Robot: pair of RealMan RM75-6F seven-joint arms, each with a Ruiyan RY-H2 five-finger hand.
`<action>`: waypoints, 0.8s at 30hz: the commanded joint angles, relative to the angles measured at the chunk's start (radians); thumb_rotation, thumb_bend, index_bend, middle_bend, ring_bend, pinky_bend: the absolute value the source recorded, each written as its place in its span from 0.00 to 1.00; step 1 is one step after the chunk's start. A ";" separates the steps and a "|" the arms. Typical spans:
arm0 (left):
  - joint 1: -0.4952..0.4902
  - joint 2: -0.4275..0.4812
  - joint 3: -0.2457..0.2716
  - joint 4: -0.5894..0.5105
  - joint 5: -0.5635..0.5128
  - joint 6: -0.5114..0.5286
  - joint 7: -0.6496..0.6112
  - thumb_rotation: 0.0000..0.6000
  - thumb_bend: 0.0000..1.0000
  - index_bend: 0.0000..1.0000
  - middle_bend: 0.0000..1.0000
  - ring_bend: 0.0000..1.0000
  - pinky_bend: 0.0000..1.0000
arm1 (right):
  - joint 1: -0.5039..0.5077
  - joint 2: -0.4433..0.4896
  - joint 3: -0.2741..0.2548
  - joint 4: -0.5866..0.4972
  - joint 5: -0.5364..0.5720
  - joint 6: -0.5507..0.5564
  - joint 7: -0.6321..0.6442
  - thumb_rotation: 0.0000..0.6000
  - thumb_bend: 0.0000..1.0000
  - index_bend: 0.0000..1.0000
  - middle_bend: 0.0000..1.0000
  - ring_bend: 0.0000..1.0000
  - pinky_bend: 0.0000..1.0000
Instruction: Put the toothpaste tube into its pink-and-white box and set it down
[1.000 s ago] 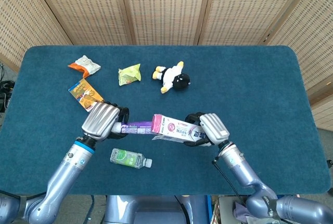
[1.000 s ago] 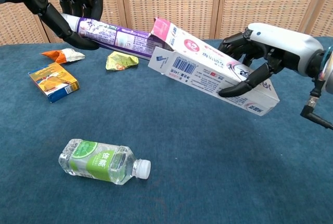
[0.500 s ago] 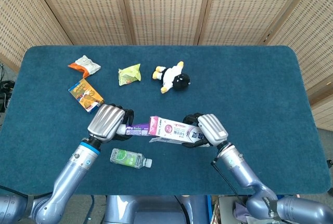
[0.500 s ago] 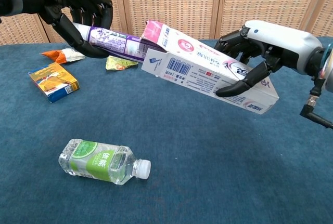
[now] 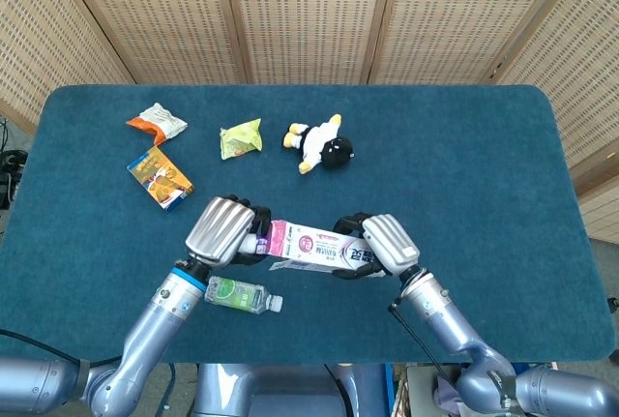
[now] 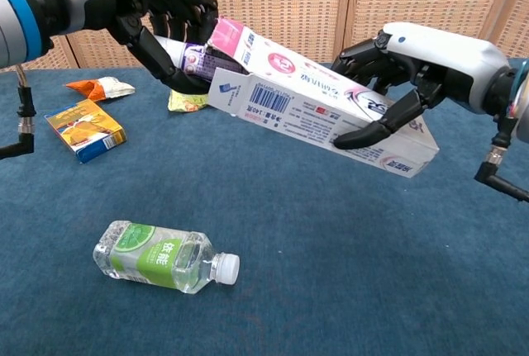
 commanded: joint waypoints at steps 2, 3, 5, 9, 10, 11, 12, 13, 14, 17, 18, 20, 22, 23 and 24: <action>-0.009 -0.034 0.009 0.020 0.018 0.011 0.018 1.00 0.24 0.77 0.66 0.55 0.51 | 0.000 0.003 0.005 -0.010 0.003 0.001 0.013 1.00 0.04 0.67 0.57 0.44 0.51; -0.010 -0.039 0.011 0.023 0.022 0.013 0.021 1.00 0.24 0.77 0.65 0.54 0.51 | 0.000 0.004 0.005 -0.011 0.002 0.001 0.015 1.00 0.04 0.67 0.57 0.44 0.51; -0.012 -0.051 0.017 0.031 0.034 0.016 0.033 1.00 0.24 0.77 0.59 0.50 0.49 | 0.000 0.004 0.006 -0.013 0.001 0.003 0.019 1.00 0.04 0.67 0.57 0.44 0.51; -0.017 -0.062 0.034 0.049 0.064 0.023 0.068 1.00 0.24 0.67 0.40 0.32 0.35 | -0.001 0.006 0.012 -0.022 0.006 0.006 0.041 1.00 0.04 0.67 0.57 0.44 0.51; -0.018 -0.063 0.038 0.053 0.073 0.024 0.078 1.00 0.24 0.63 0.36 0.28 0.32 | -0.002 0.008 0.015 -0.026 0.008 0.007 0.049 1.00 0.04 0.67 0.57 0.44 0.51; -0.018 -0.063 0.042 0.056 0.080 0.026 0.085 1.00 0.24 0.57 0.29 0.22 0.26 | -0.003 0.010 0.016 -0.028 0.009 0.006 0.056 1.00 0.04 0.67 0.57 0.44 0.51; -0.019 -0.063 0.046 0.060 0.088 0.026 0.095 1.00 0.24 0.50 0.22 0.16 0.21 | -0.003 0.012 0.018 -0.030 0.011 0.006 0.061 1.00 0.04 0.67 0.57 0.44 0.51; -0.020 -0.061 0.050 0.063 0.094 0.026 0.103 1.00 0.24 0.46 0.19 0.13 0.18 | -0.003 0.013 0.019 -0.030 0.012 0.006 0.064 1.00 0.04 0.67 0.57 0.44 0.51; -0.021 -0.058 0.055 0.066 0.101 0.025 0.114 1.00 0.24 0.40 0.14 0.08 0.12 | -0.004 0.014 0.021 -0.031 0.016 0.006 0.070 1.00 0.04 0.67 0.57 0.44 0.51; -0.022 -0.052 0.064 0.072 0.113 0.022 0.136 1.00 0.24 0.28 0.04 0.01 0.02 | -0.007 0.017 0.025 -0.035 0.022 0.007 0.090 1.00 0.04 0.67 0.58 0.44 0.51; -0.021 -0.051 0.066 0.074 0.117 0.021 0.138 1.00 0.24 0.25 0.01 0.00 0.00 | -0.009 0.018 0.026 -0.036 0.025 0.008 0.099 1.00 0.04 0.67 0.58 0.44 0.51; -0.019 -0.049 0.068 0.078 0.125 0.022 0.141 1.00 0.24 0.22 0.00 0.00 0.00 | -0.012 0.019 0.029 -0.039 0.030 0.008 0.115 1.00 0.04 0.67 0.58 0.44 0.51; -0.017 -0.046 0.073 0.082 0.133 0.020 0.143 1.00 0.24 0.21 0.00 0.00 0.00 | -0.017 0.019 0.034 -0.041 0.042 0.010 0.139 1.00 0.04 0.67 0.58 0.44 0.51; -0.016 -0.045 0.074 0.084 0.136 0.020 0.143 1.00 0.24 0.21 0.00 0.00 0.00 | -0.018 0.019 0.036 -0.042 0.046 0.011 0.147 1.00 0.04 0.67 0.58 0.44 0.51; -0.014 -0.043 0.075 0.085 0.140 0.020 0.143 1.00 0.24 0.21 0.00 0.00 0.00 | -0.022 0.019 0.039 -0.045 0.052 0.012 0.163 1.00 0.04 0.67 0.58 0.44 0.51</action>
